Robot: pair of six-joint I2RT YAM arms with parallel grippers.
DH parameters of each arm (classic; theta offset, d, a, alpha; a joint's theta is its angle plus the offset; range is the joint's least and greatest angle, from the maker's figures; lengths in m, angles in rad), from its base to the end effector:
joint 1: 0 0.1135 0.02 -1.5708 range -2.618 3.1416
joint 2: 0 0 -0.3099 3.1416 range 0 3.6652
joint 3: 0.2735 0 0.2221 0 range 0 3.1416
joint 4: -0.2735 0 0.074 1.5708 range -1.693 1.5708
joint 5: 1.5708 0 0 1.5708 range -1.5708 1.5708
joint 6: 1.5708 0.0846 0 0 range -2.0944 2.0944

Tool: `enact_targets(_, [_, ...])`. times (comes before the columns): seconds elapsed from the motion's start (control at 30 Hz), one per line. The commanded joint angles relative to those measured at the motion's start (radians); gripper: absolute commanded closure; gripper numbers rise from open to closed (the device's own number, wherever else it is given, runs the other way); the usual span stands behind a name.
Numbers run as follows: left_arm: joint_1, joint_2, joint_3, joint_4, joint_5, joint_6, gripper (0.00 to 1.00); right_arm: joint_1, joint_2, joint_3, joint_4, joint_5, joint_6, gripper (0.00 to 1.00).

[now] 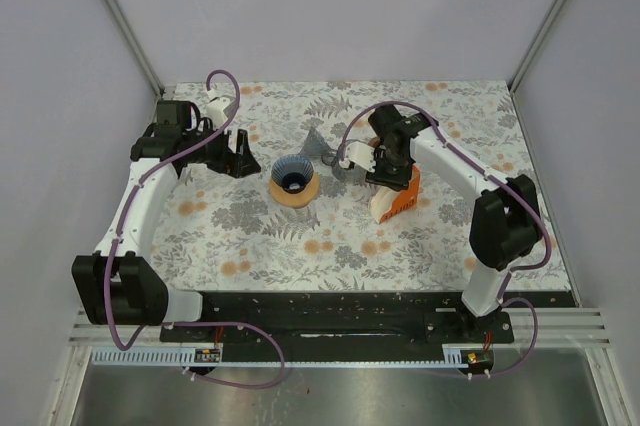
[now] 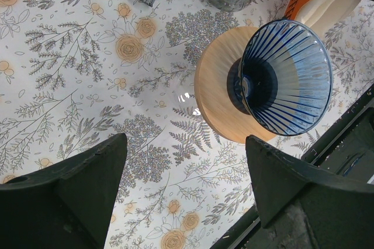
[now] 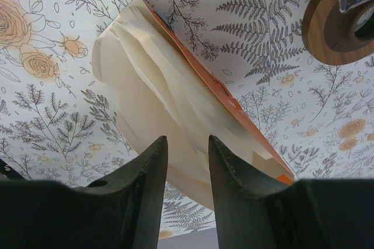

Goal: Place the coffee filter in the dripper

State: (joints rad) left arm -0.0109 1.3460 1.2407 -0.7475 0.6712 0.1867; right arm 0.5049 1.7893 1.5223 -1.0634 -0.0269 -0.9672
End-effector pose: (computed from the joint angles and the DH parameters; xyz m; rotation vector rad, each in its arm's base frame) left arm 0.2616 -0.0555 0.3472 0.5223 2.2410 -0.7176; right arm 0.3026 0.1699 0.2635 -1.9512 2.1470 -0.0423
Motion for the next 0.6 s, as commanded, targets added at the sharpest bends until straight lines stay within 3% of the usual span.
enact_targets(0.0, [0.006, -0.001, 0.017, 0.023, 0.028, 0.01, 0.14, 0.001, -0.024, 0.016, -0.015, -0.024, 0.015, 0.59])
enact_targets(0.2, [0.008, 0.001, 0.019, 0.022, 0.031, 0.011, 0.14, 0.003, -0.047, -0.016, -0.013, -0.062, 0.008, 0.72])
enact_targets(0.5, [0.006, 0.001, 0.017, 0.023, 0.031, 0.01, 0.14, 0.004, -0.039, -0.025, 0.003, -0.015, 0.007, 0.71])
enact_targets(0.57, [0.006, 0.002, 0.017, 0.023, 0.033, 0.011, 0.14, 0.007, -0.038, -0.017, 0.0, -0.019, 0.008, 0.77])
